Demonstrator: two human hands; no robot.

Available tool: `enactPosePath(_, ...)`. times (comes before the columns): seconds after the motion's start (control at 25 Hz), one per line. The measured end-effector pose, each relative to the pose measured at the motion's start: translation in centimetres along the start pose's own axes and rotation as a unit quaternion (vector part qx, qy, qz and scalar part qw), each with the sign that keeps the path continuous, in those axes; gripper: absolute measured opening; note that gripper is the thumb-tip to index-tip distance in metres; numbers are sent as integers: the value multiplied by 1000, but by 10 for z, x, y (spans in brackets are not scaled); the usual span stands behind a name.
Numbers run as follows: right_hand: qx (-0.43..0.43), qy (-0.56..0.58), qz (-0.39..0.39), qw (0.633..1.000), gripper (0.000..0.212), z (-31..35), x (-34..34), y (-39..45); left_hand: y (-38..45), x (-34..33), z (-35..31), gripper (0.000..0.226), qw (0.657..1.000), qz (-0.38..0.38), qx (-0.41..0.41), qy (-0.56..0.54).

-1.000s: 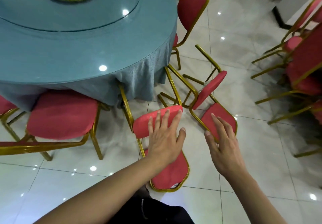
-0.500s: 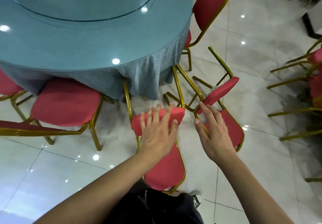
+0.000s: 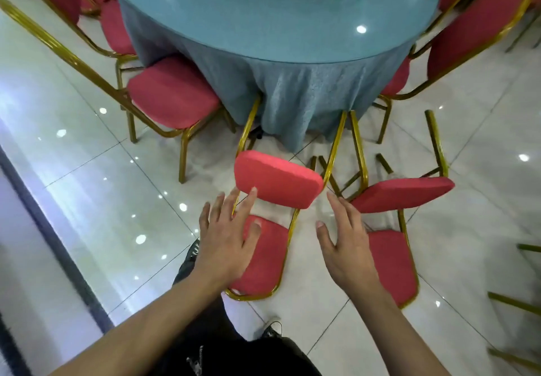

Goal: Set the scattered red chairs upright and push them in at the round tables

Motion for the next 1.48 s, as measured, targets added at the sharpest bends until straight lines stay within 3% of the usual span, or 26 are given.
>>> enactPosePath(0.2,-7,0,16,1000,61,-36,-41,-25,-50,-40,54,61,999,-12,51,7)
enactPosePath(0.44,-34,5,23,999,63,-79,-118,-19,-43,-99,121,57,997,4,71,29)
enactPosePath(0.72,-61,-2,51,997,62,-131,-297,-4,4,-210,239,57,996,33,69,56)
enactPosePath(0.96,-120,-41,110,986,64,-217,-499,-7,47,-354,364,60,983,113,3,144)
enactPosePath(1.16,-149,-68,144,976,67,-283,-647,-1,64,-469,470,63,966,175,-4,193)
enactPosePath(1.32,-210,-85,149,963,73,-330,-715,2,83,-521,537,66,953,190,10,236)
enactPosePath(1.48,-264,-39,152,952,74,-357,-753,1,104,-540,582,69,965,156,95,190)
Point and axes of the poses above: each hand's wrist, its own y-axis towards the middle knuckle, its own x-axis out of the back of the hand, z = x × y, the point moved 8 cm from there along y, towards the middle knuckle, and after that the axes turned 11 degrees about -y, right-handed, at the moved point
